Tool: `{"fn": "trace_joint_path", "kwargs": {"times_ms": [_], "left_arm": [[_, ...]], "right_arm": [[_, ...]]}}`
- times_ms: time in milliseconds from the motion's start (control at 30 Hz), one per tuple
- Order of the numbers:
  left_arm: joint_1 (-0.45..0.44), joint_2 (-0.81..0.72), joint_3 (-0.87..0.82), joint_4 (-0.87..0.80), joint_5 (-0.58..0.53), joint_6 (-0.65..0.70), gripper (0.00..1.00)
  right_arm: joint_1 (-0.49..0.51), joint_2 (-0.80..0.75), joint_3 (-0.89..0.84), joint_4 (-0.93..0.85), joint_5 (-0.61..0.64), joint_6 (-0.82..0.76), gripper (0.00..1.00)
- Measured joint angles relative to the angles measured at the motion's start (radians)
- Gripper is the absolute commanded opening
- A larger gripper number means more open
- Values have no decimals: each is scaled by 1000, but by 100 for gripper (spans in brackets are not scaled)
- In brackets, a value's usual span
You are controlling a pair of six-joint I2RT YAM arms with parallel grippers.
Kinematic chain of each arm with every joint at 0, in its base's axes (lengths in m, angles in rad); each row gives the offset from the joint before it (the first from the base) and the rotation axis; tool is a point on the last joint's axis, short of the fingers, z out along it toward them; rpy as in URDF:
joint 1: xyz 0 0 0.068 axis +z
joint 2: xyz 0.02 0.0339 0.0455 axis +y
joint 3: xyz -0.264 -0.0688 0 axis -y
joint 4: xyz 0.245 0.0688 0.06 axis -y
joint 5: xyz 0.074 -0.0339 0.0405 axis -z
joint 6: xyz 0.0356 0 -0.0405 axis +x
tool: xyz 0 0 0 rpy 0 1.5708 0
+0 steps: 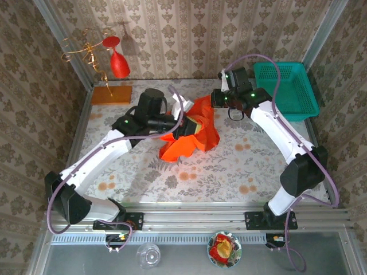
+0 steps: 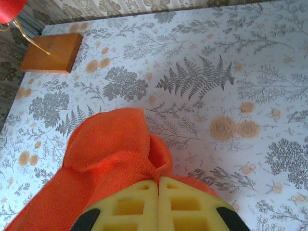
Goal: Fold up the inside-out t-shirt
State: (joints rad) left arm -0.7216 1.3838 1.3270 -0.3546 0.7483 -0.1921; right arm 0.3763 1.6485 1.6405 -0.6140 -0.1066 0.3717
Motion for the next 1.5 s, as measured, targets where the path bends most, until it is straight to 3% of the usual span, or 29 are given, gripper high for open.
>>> {"fn": "trace_joint_path", "kwargs": {"times_ms": [100,167,467,633,833,1067,1267,1500], "left_arm": [[-6,44,11,-17,-23,25,38],[0,55,9,-32,-80,38,40],[131,36,-75,-42,-253,24,41],[192,55,-134,-46,-283,-27,41],[261,130,-209,2,-281,-98,42],[318,175,-292,42,-270,-146,43],[346,172,-359,80,-248,-170,43],[399,138,-420,100,-241,-182,43]], "right_arm": [[-6,-11,7,-10,-3,-7,17],[-13,-23,7,-29,-2,-18,25],[-2,-114,-62,-92,6,-28,35],[105,-124,-147,-113,19,-14,39],[275,2,-157,-127,27,5,45],[341,245,-64,-143,110,9,54],[349,399,52,-187,164,2,45],[349,534,249,-234,178,-13,6]]}}
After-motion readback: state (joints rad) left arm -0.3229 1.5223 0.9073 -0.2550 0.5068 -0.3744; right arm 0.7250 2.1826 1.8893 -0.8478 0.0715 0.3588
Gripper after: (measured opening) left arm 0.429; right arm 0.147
